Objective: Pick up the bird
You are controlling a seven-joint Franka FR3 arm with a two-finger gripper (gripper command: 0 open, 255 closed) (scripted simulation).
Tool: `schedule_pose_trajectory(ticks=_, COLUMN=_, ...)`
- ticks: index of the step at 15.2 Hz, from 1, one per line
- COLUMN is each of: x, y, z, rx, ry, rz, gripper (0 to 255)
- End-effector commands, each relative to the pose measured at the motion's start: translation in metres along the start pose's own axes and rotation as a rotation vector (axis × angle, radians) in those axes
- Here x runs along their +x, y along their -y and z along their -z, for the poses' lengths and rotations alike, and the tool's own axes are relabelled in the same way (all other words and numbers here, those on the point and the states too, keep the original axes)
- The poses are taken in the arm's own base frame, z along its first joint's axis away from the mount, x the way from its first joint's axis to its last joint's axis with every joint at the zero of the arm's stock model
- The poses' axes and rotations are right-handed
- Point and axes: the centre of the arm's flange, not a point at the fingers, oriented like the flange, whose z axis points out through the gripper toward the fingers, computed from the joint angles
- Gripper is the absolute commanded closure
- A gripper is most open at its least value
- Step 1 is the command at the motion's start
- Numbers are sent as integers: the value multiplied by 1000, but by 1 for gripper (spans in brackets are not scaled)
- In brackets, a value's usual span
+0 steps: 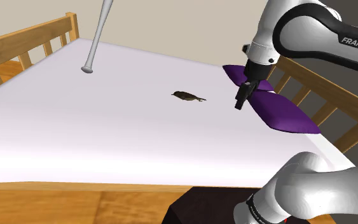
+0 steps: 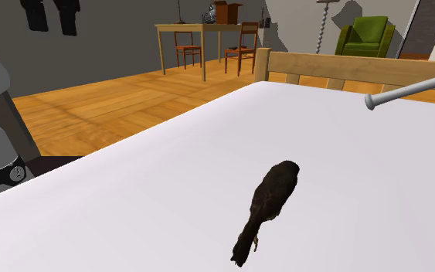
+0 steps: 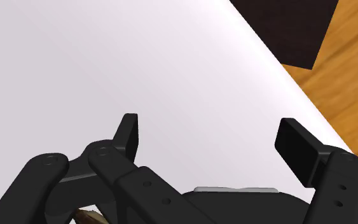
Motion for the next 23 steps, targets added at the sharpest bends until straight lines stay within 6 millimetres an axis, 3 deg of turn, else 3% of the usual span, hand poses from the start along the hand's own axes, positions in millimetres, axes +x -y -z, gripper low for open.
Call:
schedule_pose_trajectory(ticks=1, x=0, y=0, z=0, rx=0, ry=0, rz=0, gripper=0)
schedule_pose_trajectory(ticks=12, x=92, y=-92, z=-60, rx=12, ry=-31, rz=237, gripper=0)
schedule_pose_trajectory(ticks=23, x=205, y=-160, z=-118, rx=25, ry=-61, rz=473, gripper=0)
